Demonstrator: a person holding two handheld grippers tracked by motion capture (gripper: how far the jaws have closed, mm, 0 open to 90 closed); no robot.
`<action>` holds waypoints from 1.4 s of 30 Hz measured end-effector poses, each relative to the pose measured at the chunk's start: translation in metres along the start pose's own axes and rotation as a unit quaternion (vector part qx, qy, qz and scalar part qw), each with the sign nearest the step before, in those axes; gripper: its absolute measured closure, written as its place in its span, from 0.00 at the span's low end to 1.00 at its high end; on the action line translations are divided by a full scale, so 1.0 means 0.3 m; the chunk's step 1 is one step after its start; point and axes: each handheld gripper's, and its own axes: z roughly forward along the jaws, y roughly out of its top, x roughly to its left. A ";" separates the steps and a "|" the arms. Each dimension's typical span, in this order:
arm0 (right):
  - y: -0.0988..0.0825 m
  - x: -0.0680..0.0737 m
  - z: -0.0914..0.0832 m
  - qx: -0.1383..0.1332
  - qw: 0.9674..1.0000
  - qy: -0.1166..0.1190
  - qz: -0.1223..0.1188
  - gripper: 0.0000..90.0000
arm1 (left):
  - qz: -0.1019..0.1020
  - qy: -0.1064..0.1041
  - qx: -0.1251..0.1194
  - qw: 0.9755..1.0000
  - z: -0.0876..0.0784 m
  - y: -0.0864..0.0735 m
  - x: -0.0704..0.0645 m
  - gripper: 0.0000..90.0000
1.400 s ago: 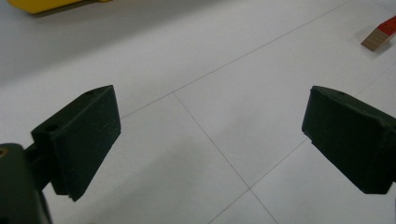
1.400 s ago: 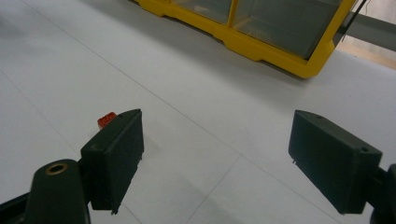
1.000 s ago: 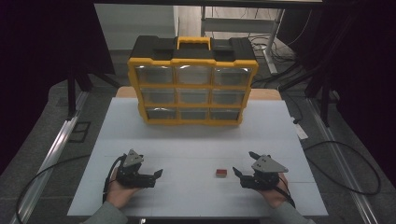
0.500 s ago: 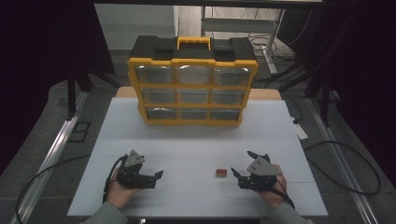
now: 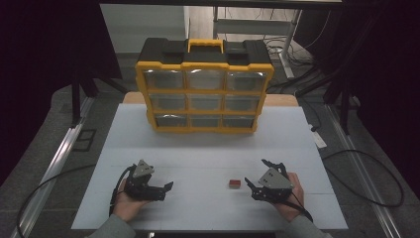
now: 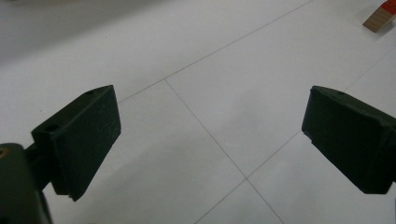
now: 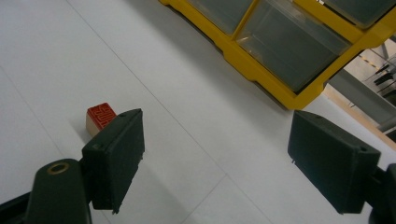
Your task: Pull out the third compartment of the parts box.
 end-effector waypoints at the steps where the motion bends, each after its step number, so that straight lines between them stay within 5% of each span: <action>1: 0.001 0.001 0.001 0.000 1.000 0.000 -0.002 0.21 | 0.000 0.000 0.000 1.000 0.000 0.000 0.000 0.06; 20: 0.033 0.014 0.009 0.002 0.998 -0.025 -0.061 0.21 | -0.002 0.000 0.002 1.000 0.003 -0.001 0.000 0.06; 42: 0.099 0.012 0.023 -0.002 0.987 -0.069 -0.142 0.22 | -0.002 0.000 0.004 1.000 0.004 -0.004 0.002 0.06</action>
